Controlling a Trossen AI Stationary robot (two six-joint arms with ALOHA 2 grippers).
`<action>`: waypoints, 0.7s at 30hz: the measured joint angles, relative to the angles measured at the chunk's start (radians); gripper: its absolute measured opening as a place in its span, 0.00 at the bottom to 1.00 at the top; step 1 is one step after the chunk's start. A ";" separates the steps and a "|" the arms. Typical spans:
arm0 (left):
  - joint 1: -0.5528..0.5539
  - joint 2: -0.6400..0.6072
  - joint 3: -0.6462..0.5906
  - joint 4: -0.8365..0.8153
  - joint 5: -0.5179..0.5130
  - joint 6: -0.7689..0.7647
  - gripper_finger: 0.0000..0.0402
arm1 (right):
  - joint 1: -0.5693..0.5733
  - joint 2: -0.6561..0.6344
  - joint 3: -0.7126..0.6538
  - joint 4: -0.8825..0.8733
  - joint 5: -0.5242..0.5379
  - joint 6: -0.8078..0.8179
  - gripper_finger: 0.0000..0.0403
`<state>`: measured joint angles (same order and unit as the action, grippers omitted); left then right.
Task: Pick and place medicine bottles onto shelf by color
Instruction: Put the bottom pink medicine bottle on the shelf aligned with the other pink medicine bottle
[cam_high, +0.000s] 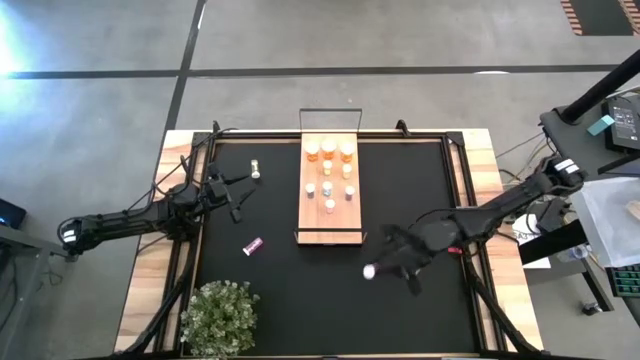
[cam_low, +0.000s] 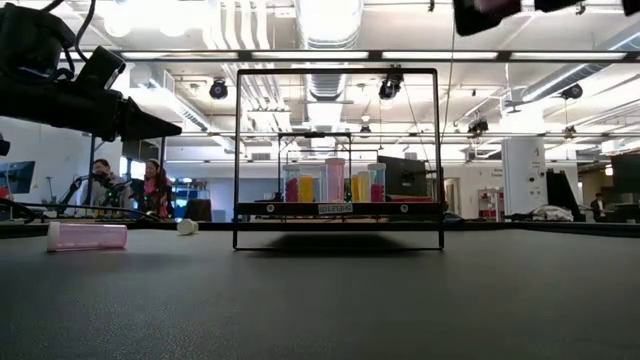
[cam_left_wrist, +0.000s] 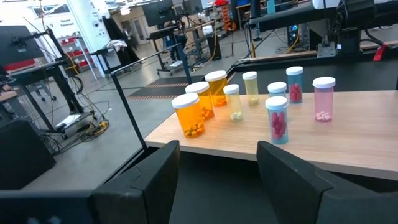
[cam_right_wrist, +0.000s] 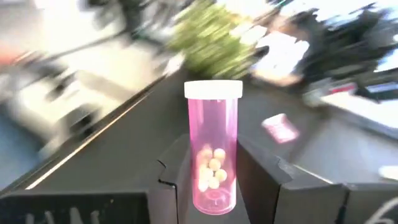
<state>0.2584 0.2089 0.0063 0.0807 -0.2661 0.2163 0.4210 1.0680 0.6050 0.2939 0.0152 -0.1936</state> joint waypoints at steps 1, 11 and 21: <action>0.000 0.000 0.000 0.000 0.000 0.000 0.49 | 0.000 -0.024 -0.027 0.052 0.054 0.000 0.25; 0.000 0.000 0.000 0.000 0.000 0.000 0.49 | -0.038 -0.157 -0.183 0.243 0.723 -0.027 0.25; 0.000 -0.001 0.000 0.000 0.000 0.000 0.49 | -0.269 -0.137 -0.333 0.386 0.573 0.010 0.25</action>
<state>0.2587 0.2081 0.0063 0.0807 -0.2661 0.2163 0.1517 0.9310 0.2724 0.6795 0.5886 -0.1839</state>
